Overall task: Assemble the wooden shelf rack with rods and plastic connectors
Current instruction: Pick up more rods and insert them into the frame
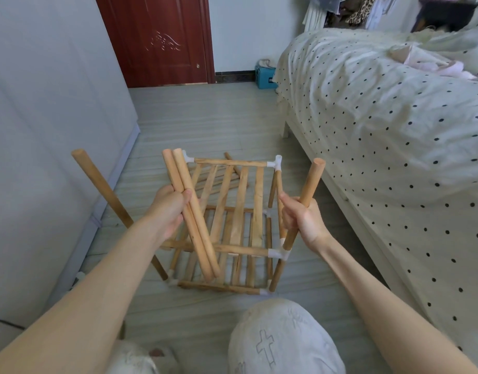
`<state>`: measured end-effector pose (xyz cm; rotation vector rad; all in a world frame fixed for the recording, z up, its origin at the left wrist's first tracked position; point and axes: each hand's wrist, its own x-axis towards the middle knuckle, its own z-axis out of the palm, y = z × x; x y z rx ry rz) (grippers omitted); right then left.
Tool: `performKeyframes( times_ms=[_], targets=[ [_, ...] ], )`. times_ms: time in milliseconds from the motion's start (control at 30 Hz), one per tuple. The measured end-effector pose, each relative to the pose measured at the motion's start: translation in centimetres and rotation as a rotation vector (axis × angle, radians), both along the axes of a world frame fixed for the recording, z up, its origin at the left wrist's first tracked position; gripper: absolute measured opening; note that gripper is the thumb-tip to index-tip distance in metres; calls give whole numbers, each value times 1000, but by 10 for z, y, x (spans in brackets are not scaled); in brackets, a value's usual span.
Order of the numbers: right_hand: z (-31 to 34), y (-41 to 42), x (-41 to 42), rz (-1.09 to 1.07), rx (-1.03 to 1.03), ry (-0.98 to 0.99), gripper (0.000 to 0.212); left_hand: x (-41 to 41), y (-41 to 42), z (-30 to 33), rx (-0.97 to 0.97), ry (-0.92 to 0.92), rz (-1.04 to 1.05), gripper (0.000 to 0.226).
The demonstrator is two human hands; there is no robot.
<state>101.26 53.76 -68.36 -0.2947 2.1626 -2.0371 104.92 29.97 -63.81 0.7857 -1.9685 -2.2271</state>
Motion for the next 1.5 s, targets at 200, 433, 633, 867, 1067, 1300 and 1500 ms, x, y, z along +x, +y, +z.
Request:
performKeyframes(
  times_ms=[200,433,633,867,1067,1300,1500],
  targets=[
    [-5,-32,13,-397,-73,110,41,1,6,-4,0,3,-11,36],
    [0,-84,31,-159,6,63,42,1,3,7,-209,47,133,26],
    [-10,-88,26,425,246,86,35,22,-35,10,-401,75,221,16],
    [-60,-63,-2,578,1303,471,56,49,-62,19,-510,167,60,18],
    [-56,-89,-10,699,1594,768,47,59,-66,40,-444,382,153,20],
    [-52,-161,13,698,1353,624,43,75,-84,83,-455,499,564,15],
    [6,-187,17,575,546,172,34,92,-97,88,-444,490,604,18]
  ],
)
